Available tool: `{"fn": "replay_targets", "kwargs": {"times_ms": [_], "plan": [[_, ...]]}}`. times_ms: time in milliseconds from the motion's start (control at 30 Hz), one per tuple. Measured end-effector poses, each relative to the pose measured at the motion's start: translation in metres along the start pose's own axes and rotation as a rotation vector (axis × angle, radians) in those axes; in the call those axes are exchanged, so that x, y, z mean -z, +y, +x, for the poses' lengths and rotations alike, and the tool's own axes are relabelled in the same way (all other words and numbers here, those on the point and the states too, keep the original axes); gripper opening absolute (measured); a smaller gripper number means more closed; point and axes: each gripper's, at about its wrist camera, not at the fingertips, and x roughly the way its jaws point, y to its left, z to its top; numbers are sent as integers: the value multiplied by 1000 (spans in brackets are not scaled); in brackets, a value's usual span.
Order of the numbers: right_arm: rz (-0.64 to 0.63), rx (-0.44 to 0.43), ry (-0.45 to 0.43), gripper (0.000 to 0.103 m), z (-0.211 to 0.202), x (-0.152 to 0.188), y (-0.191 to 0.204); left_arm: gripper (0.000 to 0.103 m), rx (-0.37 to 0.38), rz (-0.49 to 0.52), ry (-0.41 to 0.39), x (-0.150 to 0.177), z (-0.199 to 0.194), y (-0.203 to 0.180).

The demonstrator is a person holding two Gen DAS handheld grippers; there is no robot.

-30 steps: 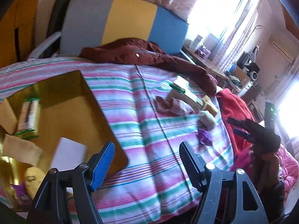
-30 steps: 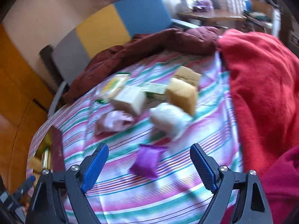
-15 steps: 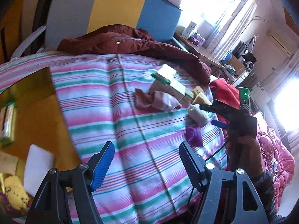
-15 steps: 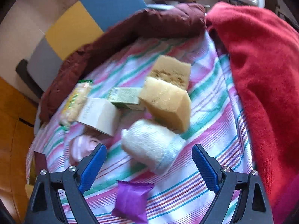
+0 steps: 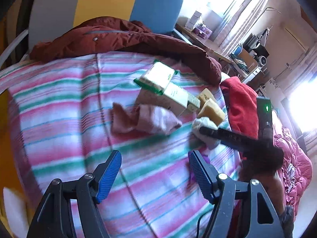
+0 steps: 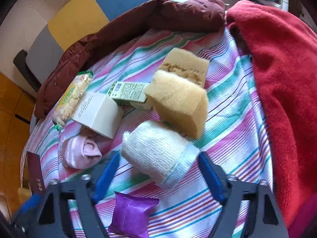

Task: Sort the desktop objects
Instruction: 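Grasp the pink sock with left tool while right tool grasps white rolled sock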

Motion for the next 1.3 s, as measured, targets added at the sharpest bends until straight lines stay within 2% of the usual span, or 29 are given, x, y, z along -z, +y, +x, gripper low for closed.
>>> {"fn": "replay_targets", "kwargs": {"times_ms": [100,200,233,267,333,433,500,700,800,900,1000,1133,1300], "plan": [[-7,5,6,73,1,1,-1,73,0,1,4,-14,15,-3],[8,-9,7,73,0,0,-5,74,-33,28,11,-28,32,-9],[29,-22,13,77,0,0,-7,74,-38,35,15,-32,38,-10],[48,-41,21,87,0,0,-10,76,-38,42,16,-34,41,-11],[86,-78,30,93,1,0,-15,83,-56,88,17,-40,55,-17],[98,-84,9,94,-2,-2,-15,87,-55,131,8,-44,67,-22],[107,-93,1,95,-3,-2,-15,89,-85,153,28,-46,79,-23],[60,-58,-19,95,1,-3,-5,89,-113,128,76,-52,109,-9],[29,-34,-36,94,0,-3,-1,82,-130,127,79,-50,116,-4],[22,-9,-32,81,2,-5,-3,73,-148,144,54,-45,115,-4],[19,-5,-30,78,3,-6,-4,66,-157,165,55,-43,115,-5],[-7,6,-33,75,2,-5,-2,47,-167,175,55,-41,108,-9],[-32,-7,-31,72,0,-5,3,44,-159,145,32,-25,86,-6]]}}
